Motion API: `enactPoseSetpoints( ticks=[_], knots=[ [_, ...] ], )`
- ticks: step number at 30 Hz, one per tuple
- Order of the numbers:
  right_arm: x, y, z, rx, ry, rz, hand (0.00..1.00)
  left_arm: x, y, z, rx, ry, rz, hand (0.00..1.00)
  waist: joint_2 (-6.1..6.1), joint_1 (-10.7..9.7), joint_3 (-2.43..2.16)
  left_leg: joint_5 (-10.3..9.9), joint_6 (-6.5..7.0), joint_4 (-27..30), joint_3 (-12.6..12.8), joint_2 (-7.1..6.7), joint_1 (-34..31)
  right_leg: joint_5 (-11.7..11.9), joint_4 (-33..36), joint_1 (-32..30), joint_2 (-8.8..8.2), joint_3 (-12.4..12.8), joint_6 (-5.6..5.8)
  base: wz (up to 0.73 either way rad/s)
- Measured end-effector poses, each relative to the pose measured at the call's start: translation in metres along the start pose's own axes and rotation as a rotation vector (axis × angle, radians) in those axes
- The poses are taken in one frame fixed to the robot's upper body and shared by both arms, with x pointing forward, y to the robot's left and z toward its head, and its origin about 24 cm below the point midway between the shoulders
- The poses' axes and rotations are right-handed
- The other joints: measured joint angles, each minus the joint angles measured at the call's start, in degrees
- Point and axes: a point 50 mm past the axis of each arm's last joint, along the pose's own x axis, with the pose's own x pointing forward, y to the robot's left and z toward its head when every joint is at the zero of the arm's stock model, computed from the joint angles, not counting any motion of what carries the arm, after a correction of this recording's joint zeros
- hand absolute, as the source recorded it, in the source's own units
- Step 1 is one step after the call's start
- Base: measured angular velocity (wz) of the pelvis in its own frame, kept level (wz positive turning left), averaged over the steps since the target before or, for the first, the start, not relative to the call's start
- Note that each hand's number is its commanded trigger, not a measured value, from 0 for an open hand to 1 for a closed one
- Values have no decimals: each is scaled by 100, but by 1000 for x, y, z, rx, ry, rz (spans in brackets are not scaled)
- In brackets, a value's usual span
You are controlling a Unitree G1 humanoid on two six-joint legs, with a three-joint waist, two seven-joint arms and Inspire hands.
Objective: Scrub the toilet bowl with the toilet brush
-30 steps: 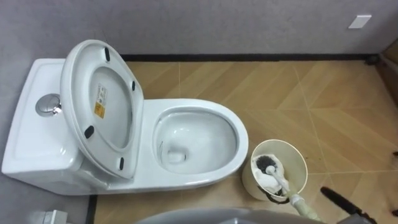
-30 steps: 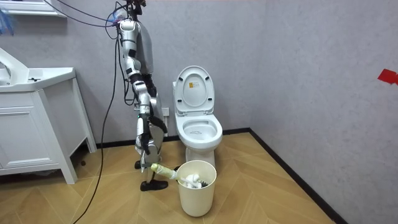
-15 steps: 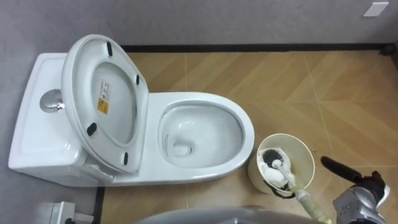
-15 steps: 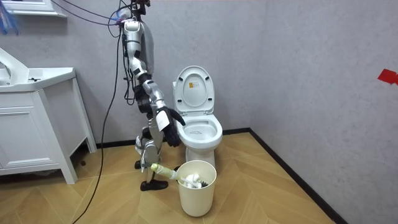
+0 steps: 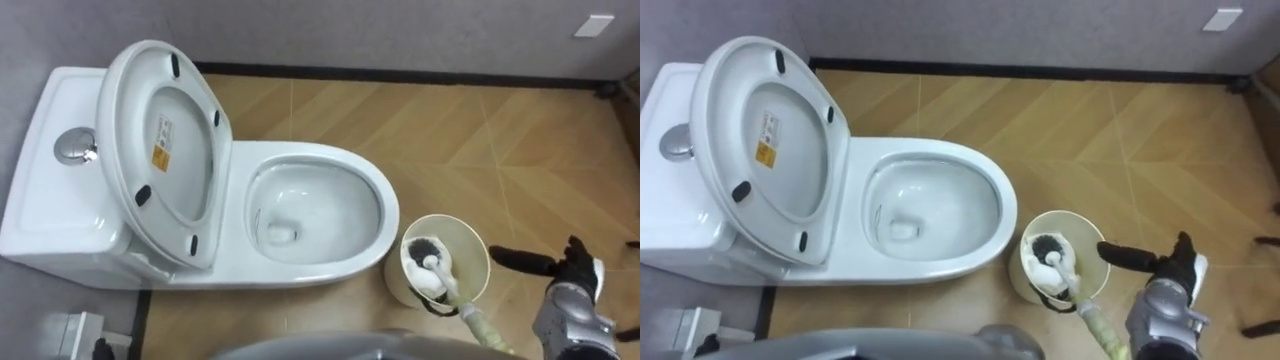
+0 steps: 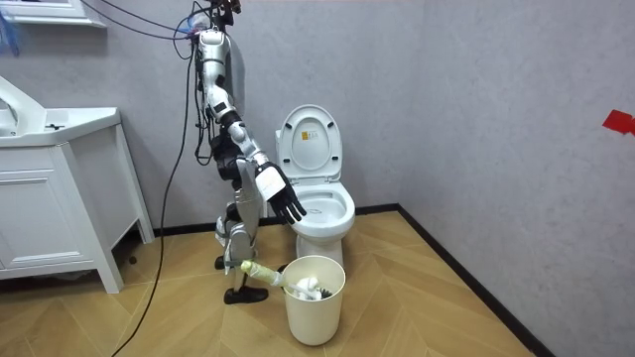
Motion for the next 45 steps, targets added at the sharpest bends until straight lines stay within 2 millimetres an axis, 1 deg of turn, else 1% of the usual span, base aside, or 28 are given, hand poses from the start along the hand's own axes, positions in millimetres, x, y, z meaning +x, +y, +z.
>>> enactPoseSetpoints(
  ticks=[4,5,7,8,9,10,13,17,20,23,25,27,29,30,31,32,33,34,36,37,38,39,40,41,42,43,45],
  knots=[
    [5,-8,8,-19,-7,-9,0,3,3,13,37,-40,-24,0,26,17,-1,0,0,107,-68,5,-248,32,19,-181,-19,-82,-17,8],
    [7,-10,13,-24,-20,-7,0,4,4,16,50,-50,-31,0,48,19,18,1,1,110,-90,7,-309,35,29,-229,-28,-129,-21,7],
    [9,-16,18,-52,-35,-6,0,5,6,19,55,-56,-41,0,82,20,30,7,4,112,-94,6,-391,37,60,-320,-31,-135,-24,3],
    [10,-18,20,-65,-37,-4,0,6,7,19,66,-57,-40,0,85,24,26,20,4,121,-107,1,-467,36,101,-406,-43,-160,-25,9],
    [11,-18,21,-67,-35,-5,0,6,10,20,78,-61,-37,0,78,9,27,36,5,140,-147,-7,-531,36,107,-469,-76,-265,-27,12],
    [11,-18,22,-69,-34,-3,0,7,10,21,81,-63,-35,0,65,-26,30,41,7,160,-158,-10,-578,38,117,-503,-88,-297,-30,11],
    [13,-20,21,-117,-11,23,0,7,10,23,105,-67,-42,0,26,-2,29,47,7,210,-163,-10,-680,49,117,-573,-100,-325,-42,3],
    [15,-20,22,-167,5,74,0,7,9,27,124,-82,-48,0,-6,21,14,47,7,225,-202,-9,-765,49,107,-620,-111,-387,-43,5],
    [16,-19,23,-211,17,103,0,8,8,38,134,-108,-50,0,-13,54,12,47,7,268,-212,-8,-863,60,125,-707,-112,-388,-51,1],
    [16,-14,27,-235,12,142,0,9,8,46,131,-126,-50,0,5,100,17,50,5,279,-212,-4,-890,66,144,-748,-107,-376,-57,-2],
    [16,-13,25,-246,19,148,0,10,6,53,134,-142,-53,0,13,162,21,50,5,289,-210,-5,-910,66,156,-773,-107,-375,-57,0],
    [17,-12,25,-253,31,150,0,11,5,61,138,-159,-56,0,16,207,28,49,6,363,-195,-7,-1035,65,267,-925,-118,-377,-59,-5],
    [18,-8,32,-249,21,153,0,11,4,63,144,-157,-57,0,23,215,42,44,7,593,-196,-10,-1255,64,461,-1146,-143,-414,-63,-10],
    [18,-7,35,-253,16,154,0,12,4,62,148,-155,-58,0,32,212,64,39,11,747,-195,-10,-1365,63,538,-1228,-156,-416,-64,-12],
    [18,-6,35,-254,16,153,0,12,4,62,148,-152,-58,0,41,210,70,36,13,835,-206,-9,-1422,63,556,-1254,-159,-417,-65,-6],
    [18,-6,36,-261,13,151,0,12,4,63,148,-149,-59,0,66,214,101,19,13,1010,-258,-6,-1534,53,634,-1308,-164,-421,-81,6],
    [18,-6,36,-275,10,154,0,12,3,64,146,-150,-60,0,95,218,119,-24,11,1199,-363,-4,-1688,23,736,-1399,-168,-443,-124,7],
    [18,-5,37,-279,7,155,0,13,3,65,144,-150,-61,0,103,223,127,-51,19,1321,-384,-1,-1785,2,826,-1487,-170,-445,-142,4],
    [19,0,46,-280,-13,162,0,14,1,74,151,-157,-69,0,126,270,152,-212,24,1808,-501,16,-2263,-106,1218,-1930,-175,-440,-204,-6],
    [19,1,48,-282,-15,164,0,15,0,77,157,-160,-72,0,132,294,155,-253,15,1922,-536,22,-2378,-128,1318,-2043,-175,-441,-216,0],
    [19,3,48,-297,-11,167,0,15,-1,83,167,-171,-76,0,136,329,157,-338,-10,2155,-627,24,-2581,-185,1519,-2227,-170,-443,-227,11],
    [19,4,46,-315,-7,171,0,14,-3,89,172,-188,-78,0,141,360,170,-439,-33,2363,-689,26,-2754,-282,1687,-2380,-172,-445,-218,18],
    [19,4,46,-316,-5,173,0,14,-4,92,176,-196,-80,0,147,366,173,-494,-38,2459,-721,25,-2829,-329,1798,-2452,-181,-444,-209,22],
    [19,5,46,-319,-3,176,0,14,-5,98,183,-212,-82,0,153,396,178,-618,-33,2622,-771,19,-2990,-395,2019,-2612,-204,-455,-197,13],
    [19,7,48,-320,-7,179,0,14,-6,102,184,-222,-87,0,140,414,191,-671,-14,2819,-779,1,-3144,-415,2198,-2752,-230,-460,-189,7],
    [19,7,49,-320,-9,179,0,13,-7,102,187,-223,-90,0,141,429,191,-686,3,2905,-779,-11,-3205,-421,2279,-2810,-250,-456,-182,0],
    [19,7,50,-318,-9,175,0,13,-10,106,209,-235,-97,0,126,449,191,-715,46,3119,-778,-86,-3444,-450,2509,-3030,-339,-436,-147,6]
  ],
)
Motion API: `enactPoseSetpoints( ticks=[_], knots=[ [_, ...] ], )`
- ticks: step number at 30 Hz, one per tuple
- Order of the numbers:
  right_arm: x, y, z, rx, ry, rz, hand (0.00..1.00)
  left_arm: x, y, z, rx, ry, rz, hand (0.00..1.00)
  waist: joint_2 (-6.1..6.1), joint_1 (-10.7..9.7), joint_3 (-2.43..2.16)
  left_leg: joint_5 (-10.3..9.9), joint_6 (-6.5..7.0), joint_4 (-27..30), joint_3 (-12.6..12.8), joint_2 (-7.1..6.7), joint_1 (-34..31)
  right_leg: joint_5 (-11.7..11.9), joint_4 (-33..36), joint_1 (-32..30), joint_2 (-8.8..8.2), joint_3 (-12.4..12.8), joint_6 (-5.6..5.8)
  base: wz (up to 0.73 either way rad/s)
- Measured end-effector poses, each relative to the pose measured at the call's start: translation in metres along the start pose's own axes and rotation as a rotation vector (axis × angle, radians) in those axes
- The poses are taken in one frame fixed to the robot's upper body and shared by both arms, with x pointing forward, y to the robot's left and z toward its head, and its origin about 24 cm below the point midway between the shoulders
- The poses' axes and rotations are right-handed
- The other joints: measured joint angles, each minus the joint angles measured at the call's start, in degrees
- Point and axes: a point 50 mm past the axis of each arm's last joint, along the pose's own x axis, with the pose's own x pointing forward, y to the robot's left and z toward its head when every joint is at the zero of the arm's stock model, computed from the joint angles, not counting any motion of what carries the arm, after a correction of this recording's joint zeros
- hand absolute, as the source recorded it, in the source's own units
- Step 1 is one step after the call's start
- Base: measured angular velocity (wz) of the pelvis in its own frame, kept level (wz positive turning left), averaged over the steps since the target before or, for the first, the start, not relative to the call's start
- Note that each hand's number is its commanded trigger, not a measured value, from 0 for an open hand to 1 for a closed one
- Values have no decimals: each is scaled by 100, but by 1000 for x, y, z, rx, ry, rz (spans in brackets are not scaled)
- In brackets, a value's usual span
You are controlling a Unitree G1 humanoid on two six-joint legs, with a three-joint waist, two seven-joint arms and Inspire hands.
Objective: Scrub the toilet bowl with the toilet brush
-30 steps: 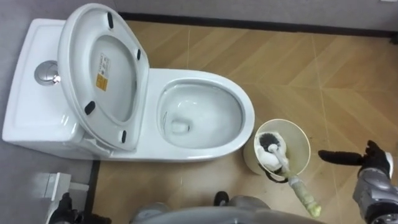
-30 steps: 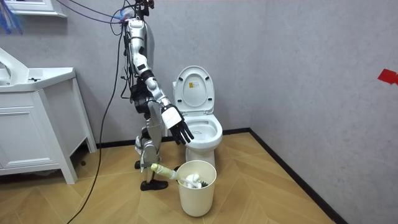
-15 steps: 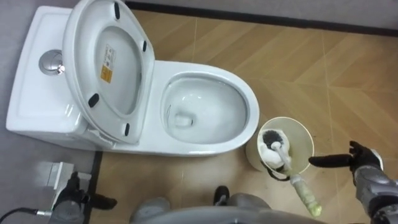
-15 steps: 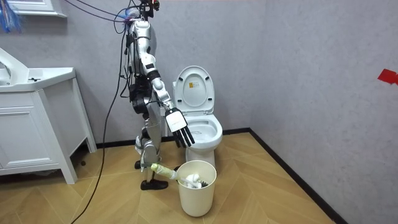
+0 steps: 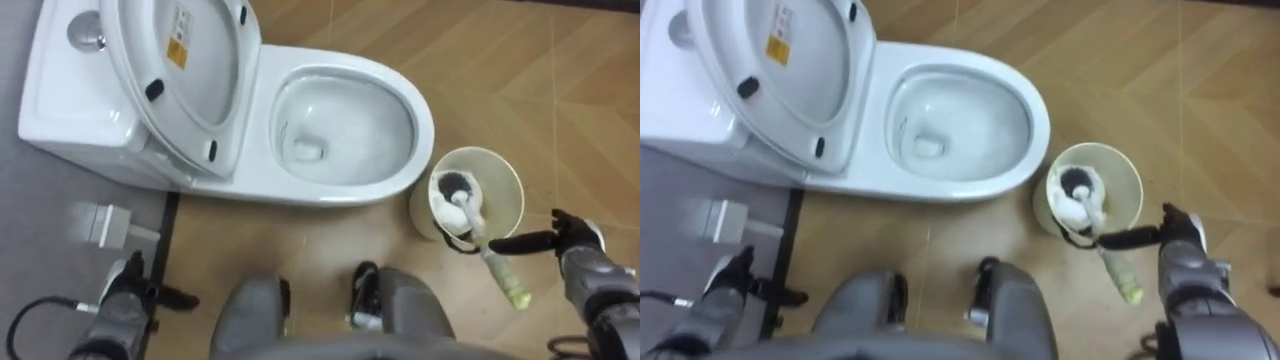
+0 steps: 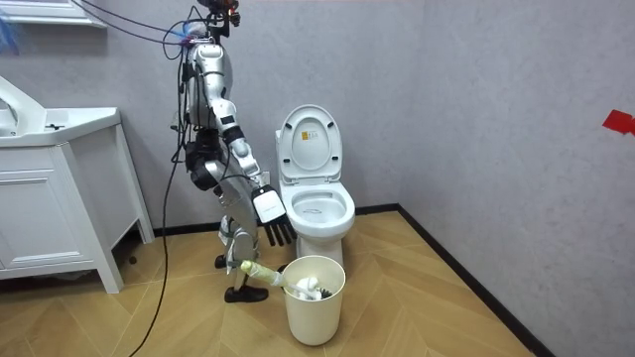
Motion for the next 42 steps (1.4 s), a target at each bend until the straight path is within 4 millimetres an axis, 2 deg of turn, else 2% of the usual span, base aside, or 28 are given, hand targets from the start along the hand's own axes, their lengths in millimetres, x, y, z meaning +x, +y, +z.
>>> enactPoseSetpoints(
  ticks=[5,9,15,23,31,36,39,42],
  knots=[
    [0,-1,-6,14,38,-6,0,0,-1,-1,7,12,-1,0,0,43,-1,-13,30,263,-2,-63,-302,4,256,-317,-87,24,4,3],
    [0,-1,-9,12,54,-8,0,1,-1,5,19,2,-2,0,-13,39,5,-31,46,434,-2,-103,-512,-33,479,-540,-135,51,2,1],
    [0,-1,-12,26,65,-5,0,2,-1,12,37,-21,-5,0,-1,44,2,-259,65,1021,-6,-98,-977,-220,1025,-1017,-175,66,-4,-1],
    [0,0,-11,44,65,-1,0,1,-5,11,70,-21,-14,0,82,57,-18,-423,72,1385,-26,-106,-1240,-394,1393,-1283,-188,107,26,0],
    [0,-1,-8,25,59,0,0,2,0,18,33,-39,34,0,85,59,-19,-458,2,1520,-15,-109,-1570,-494,1673,-1700,-219,121,-70,0],
    [2,-8,1,37,51,-15,0,3,2,26,29,-58,39,0,84,47,-17,-476,-31,1591,-16,-109,-1764,-541,1801,-1908,-229,129,-120,0],
    [4,-22,21,42,13,-48,0,3,7,32,-12,-79,43,0,78,53,-11,-478,-36,1725,-14,-115,-2052,-545,1937,-2218,-259,124,-141,0],
    [4,-29,33,59,-15,-63,0,3,9,34,-9,-83,44,0,70,55,-5,-481,-40,1773,-18,-126,-2173,-553,1994,-2345,-274,126,-151,0]
  ],
)
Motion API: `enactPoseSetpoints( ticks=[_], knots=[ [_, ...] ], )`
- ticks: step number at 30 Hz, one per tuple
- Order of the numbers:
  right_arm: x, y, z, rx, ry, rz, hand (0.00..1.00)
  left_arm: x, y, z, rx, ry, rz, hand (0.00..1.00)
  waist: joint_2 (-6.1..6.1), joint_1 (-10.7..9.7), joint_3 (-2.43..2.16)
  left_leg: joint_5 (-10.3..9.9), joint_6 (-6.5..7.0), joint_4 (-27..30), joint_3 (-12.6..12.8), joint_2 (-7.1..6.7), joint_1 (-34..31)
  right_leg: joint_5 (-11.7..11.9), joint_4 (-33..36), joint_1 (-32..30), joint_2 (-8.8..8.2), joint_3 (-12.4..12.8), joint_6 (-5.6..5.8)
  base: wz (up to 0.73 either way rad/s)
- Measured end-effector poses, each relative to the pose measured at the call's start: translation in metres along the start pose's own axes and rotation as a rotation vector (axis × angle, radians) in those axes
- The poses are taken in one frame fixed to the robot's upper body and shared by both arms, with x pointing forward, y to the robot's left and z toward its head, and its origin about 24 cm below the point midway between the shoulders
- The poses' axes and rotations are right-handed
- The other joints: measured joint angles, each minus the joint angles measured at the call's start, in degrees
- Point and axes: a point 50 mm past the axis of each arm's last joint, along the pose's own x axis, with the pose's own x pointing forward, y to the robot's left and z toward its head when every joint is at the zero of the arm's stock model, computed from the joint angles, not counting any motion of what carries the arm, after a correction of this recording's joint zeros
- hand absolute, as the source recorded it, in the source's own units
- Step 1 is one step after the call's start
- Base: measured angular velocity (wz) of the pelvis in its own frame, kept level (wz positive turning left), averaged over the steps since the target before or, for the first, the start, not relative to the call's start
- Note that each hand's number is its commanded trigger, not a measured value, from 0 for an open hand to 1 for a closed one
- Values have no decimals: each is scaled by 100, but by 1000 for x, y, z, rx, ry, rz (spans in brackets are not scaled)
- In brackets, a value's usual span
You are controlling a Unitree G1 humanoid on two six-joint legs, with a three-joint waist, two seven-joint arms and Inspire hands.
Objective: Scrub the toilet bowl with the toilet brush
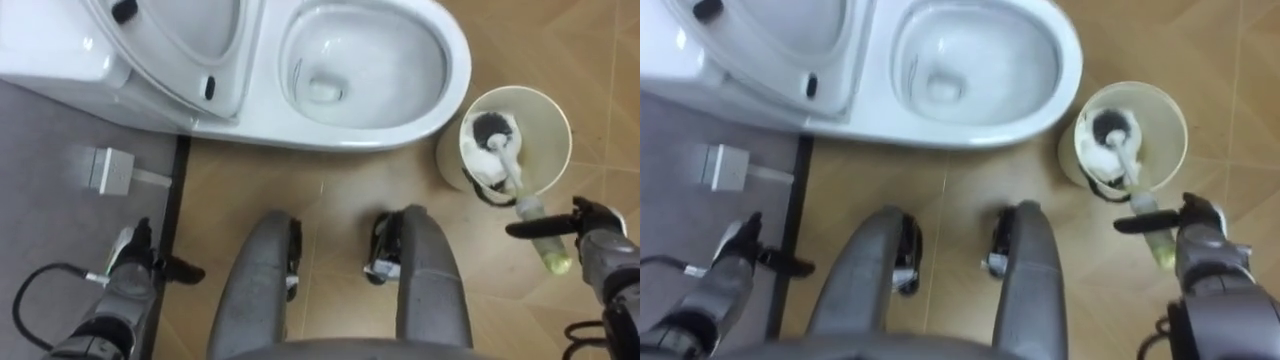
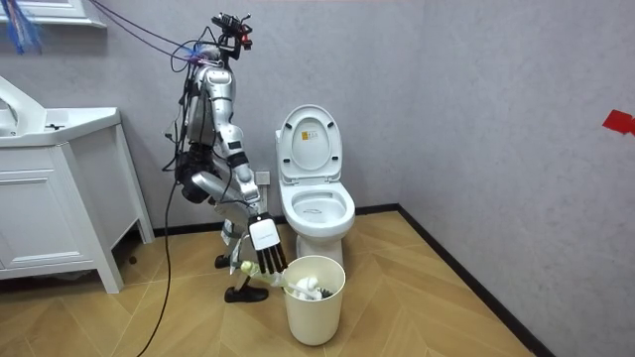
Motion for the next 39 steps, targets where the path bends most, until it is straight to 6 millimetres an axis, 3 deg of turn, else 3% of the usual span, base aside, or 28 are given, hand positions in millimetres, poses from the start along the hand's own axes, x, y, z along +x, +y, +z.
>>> enactPoseSetpoints(
  ticks=[4,14,26,32,33,34,35,39],
  knots=[
    [0,2,6,-30,-14,8,0,1,2,2,1,-5,0,0,-28,27,18,0,-4,28,-16,3,-149,3,14,-135,13,-4,-5,0],
    [0,5,-5,-84,62,70,0,3,6,11,-2,-26,8,0,-41,159,30,-9,-2,32,-18,5,-362,3,-3,-339,0,-28,-4,0],
    [-1,5,-11,-195,115,188,0,3,5,3,11,31,-33,0,-27,239,37,-6,-18,25,-192,0,-466,-3,-80,-322,-7,-194,-15,3],
    [-2,3,-17,-205,145,206,0,5,7,7,11,39,-30,0,-10,310,47,-4,-18,30,-234,-66,-487,-24,-44,-323,-99,-255,-36,6],
    [-2,3,-19,-205,150,210,26,5,7,8,11,39,-29,0,-10,310,47,-5,-17,39,-240,-83,-485,-31,-26,-323,-109,-250,-27,9],
    [-2,2,-19,-204,152,212,83,5,8,9,11,39,-29,0,-10,311,47,-5,-16,46,-240,-86,-485,-35,-19,-323,-109,-246,-22,3],
    [-2,2,-20,-204,154,213,100,5,8,10,10,37,-28,0,-10,314,48,-6,-15,58,-240,-86,-486,-36,-14,-323,-109,-244,-20,0],
    [-2,2,-20,-199,159,218,100,6,8,11,11,33,-28,0,-2,317,49,-6,-15,73,-239,-76,-482,-36,-9,-315,-103,-251,-21,0]
  ],
)
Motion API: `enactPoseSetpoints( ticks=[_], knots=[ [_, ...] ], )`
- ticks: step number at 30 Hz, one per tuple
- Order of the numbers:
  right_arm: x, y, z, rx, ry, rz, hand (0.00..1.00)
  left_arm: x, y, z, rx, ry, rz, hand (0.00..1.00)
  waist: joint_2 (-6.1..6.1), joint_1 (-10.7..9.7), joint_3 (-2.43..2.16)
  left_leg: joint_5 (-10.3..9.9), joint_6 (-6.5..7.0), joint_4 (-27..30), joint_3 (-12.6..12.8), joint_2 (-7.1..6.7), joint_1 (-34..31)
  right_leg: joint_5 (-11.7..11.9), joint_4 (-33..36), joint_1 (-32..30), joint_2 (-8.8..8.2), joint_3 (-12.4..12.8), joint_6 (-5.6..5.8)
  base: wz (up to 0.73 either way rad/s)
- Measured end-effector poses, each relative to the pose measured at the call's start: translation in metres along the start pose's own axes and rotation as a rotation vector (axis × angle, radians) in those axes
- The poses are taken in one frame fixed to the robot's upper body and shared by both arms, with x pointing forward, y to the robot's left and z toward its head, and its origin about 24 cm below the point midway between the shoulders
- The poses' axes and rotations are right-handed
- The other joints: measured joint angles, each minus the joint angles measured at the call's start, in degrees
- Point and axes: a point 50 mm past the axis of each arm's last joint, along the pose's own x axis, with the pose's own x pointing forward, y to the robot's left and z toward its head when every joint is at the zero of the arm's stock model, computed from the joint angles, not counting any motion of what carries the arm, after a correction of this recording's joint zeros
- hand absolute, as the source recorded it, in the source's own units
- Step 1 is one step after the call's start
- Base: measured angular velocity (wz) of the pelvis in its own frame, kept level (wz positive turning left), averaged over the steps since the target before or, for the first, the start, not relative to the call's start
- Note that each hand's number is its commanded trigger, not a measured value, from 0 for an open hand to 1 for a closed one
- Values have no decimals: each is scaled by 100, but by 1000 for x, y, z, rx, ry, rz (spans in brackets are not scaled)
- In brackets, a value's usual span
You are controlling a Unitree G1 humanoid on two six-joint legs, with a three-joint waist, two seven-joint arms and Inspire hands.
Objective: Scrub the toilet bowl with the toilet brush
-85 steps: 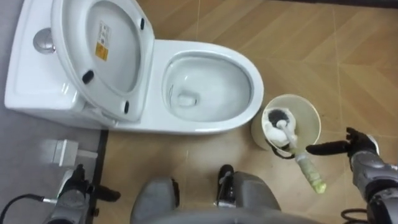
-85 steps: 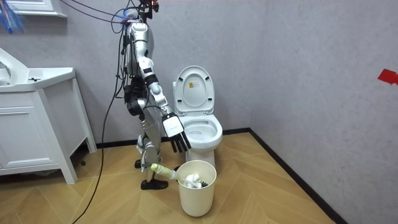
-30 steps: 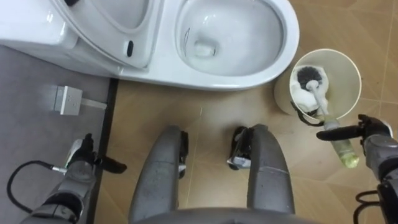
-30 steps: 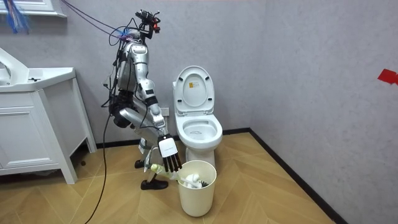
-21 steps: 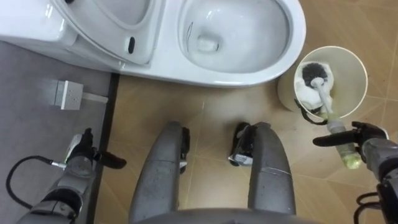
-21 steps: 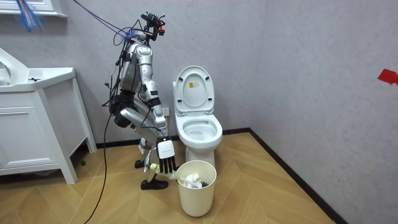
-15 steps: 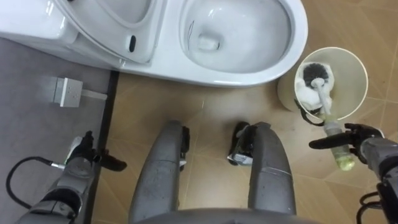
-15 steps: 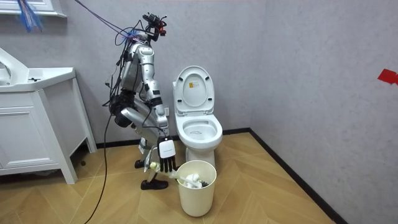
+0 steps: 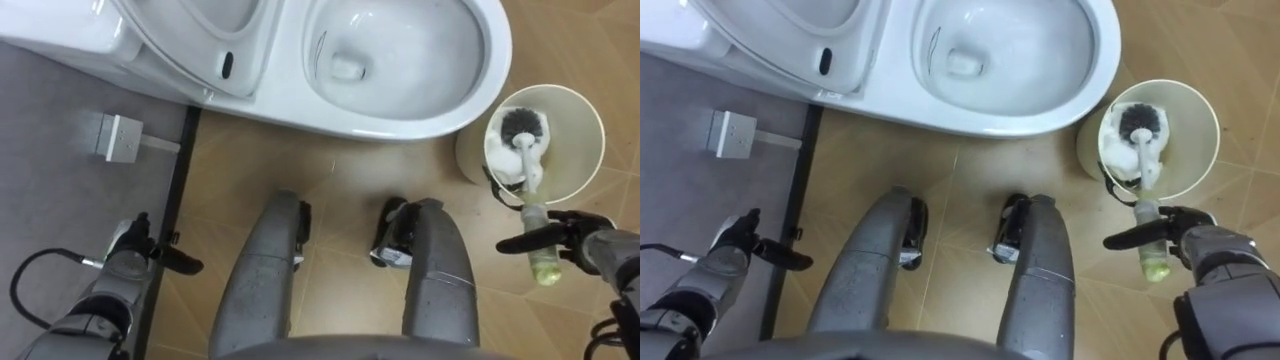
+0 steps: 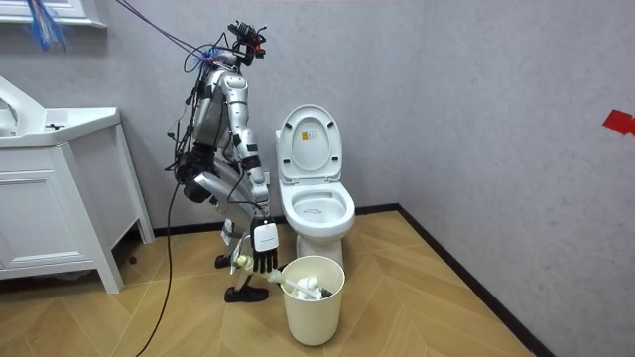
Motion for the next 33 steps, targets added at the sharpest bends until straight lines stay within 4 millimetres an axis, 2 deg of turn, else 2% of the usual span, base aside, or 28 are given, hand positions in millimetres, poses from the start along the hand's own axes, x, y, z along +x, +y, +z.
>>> enactPoseSetpoints(
  ticks=[8,20,21,22,23,28,33],
  knots=[
    [0,-1,-1,6,4,-1,100,0,-2,0,19,-2,-7,0,106,4,-3,1,-5,-11,6,22,25,-8,-3,23,8,-16,-14,0],
    [0,0,-1,2,6,18,100,0,-2,0,19,-2,-7,0,96,-18,0,3,-7,-22,3,7,24,-13,-4,23,-13,-22,-22,0],
    [0,0,-1,2,7,18,86,0,-2,0,19,-2,-7,0,94,-17,0,3,-7,-21,2,7,24,-12,-5,23,-13,-25,-22,0],
    [0,0,-2,3,7,19,55,0,-2,0,18,-2,-7,0,93,-16,0,3,-7,-21,2,7,24,-12,-5,23,-12,-25,-22,0],
    [0,0,-2,8,9,19,0,0,-2,0,5,0,-9,0,93,-17,0,3,-7,-21,2,8,24,-12,-5,23,-11,-26,-22,0],
    [0,1,-6,54,15,14,0,0,-3,-1,-15,5,-13,0,95,-14,-1,2,-7,-23,2,22,52,-13,-10,58,-2,-34,-22,0],
    [1,3,-12,210,17,19,0,-1,-4,-2,-13,2,-14,0,86,-47,-5,4,-6,-44,-2,21,133,-6,-62,156,7,-37,-13,0]
  ],
)
